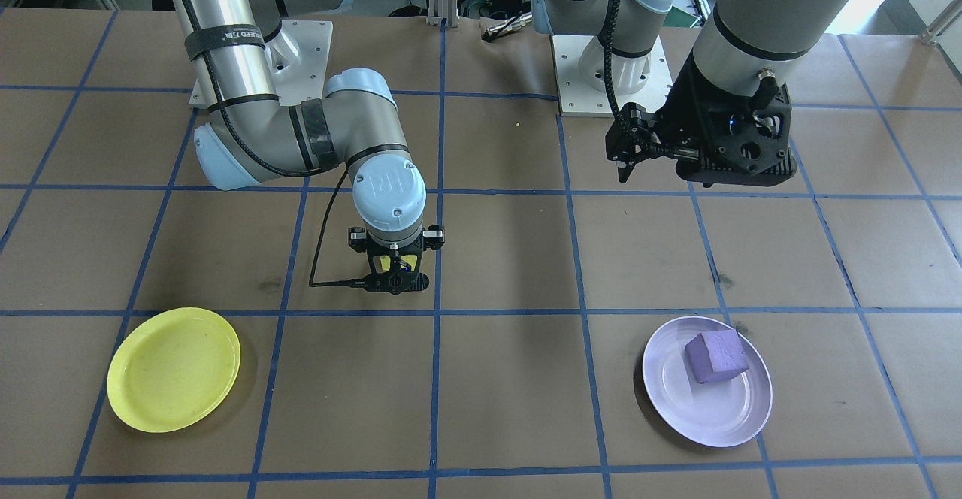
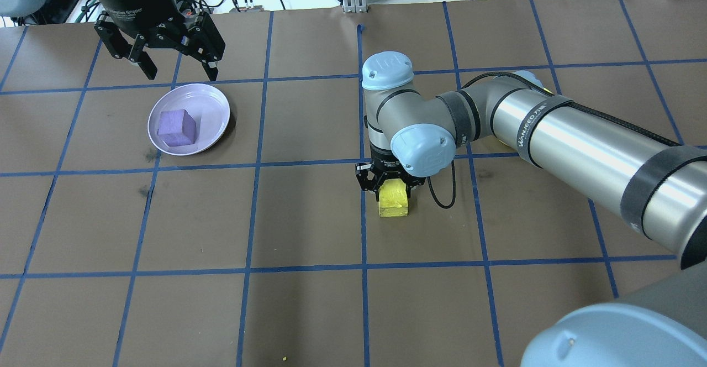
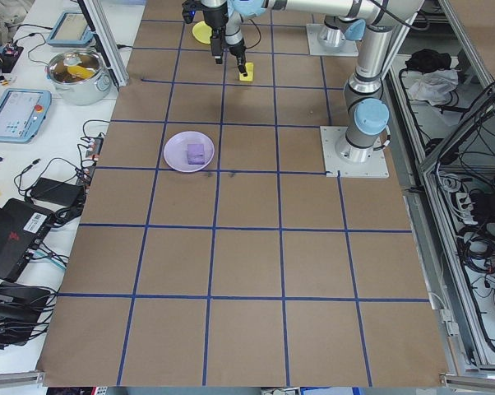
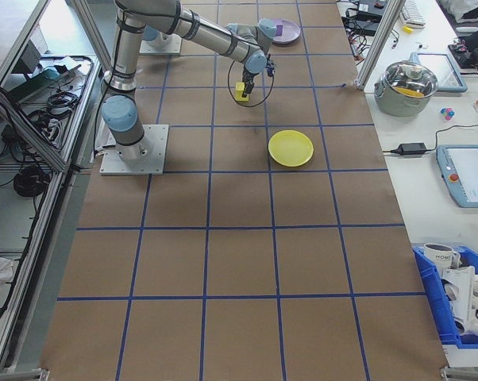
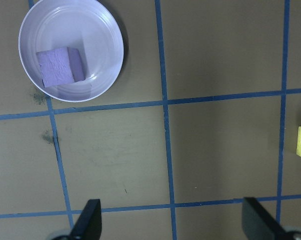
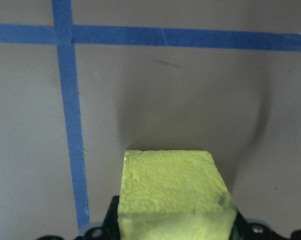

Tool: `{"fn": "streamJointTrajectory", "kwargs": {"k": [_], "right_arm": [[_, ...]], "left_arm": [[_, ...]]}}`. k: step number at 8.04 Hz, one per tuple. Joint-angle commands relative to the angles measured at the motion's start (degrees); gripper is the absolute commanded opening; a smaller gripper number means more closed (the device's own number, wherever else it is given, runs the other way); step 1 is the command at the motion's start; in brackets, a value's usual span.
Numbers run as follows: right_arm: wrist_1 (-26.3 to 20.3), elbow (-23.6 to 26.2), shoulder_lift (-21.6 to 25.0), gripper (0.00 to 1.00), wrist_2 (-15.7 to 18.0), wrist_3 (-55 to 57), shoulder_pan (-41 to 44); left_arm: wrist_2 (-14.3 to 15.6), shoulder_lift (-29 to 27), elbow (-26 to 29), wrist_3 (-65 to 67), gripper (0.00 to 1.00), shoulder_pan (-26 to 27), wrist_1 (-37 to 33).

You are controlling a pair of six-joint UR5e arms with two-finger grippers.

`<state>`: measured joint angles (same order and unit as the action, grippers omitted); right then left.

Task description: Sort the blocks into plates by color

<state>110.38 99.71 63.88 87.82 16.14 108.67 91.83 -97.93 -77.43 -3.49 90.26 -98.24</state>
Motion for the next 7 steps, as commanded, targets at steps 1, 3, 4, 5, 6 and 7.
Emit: {"fn": "streamJointTrajectory", "kwargs": {"k": [1,3,4,5,6,7], "right_arm": [[1.60,-0.30,0.46,0.00,-0.02,1.17,-0.04],[1.34,-3.10,4.56,0.00,0.94,1.44,-0.91],[1.33,-4.69,6.59,0.00,1.30,0.57,-2.22],[1.59,-6.53,7.74,0.00,1.30,-1.71,-4.15],[2.03,-7.94,7.84,0.00,1.56,-7.04,-7.47],[2.12,-8.91,7.84,0.00,3.30,-12.66,-12.12]], "left_arm": [[0.10,-0.06,-0.09,-0.02,1.00,0.00,0.15],[0.02,0.02,-0.08,-0.11,1.00,-0.09,0.15],[0.02,-0.06,-0.09,-0.11,1.00,0.00,0.24],[-0.07,-0.06,-0.09,-0.02,1.00,-0.09,1.28],[0.01,0.55,-0.09,-0.11,1.00,0.00,1.38],[-0.07,0.73,0.18,-0.11,1.00,-0.09,1.47]]}}
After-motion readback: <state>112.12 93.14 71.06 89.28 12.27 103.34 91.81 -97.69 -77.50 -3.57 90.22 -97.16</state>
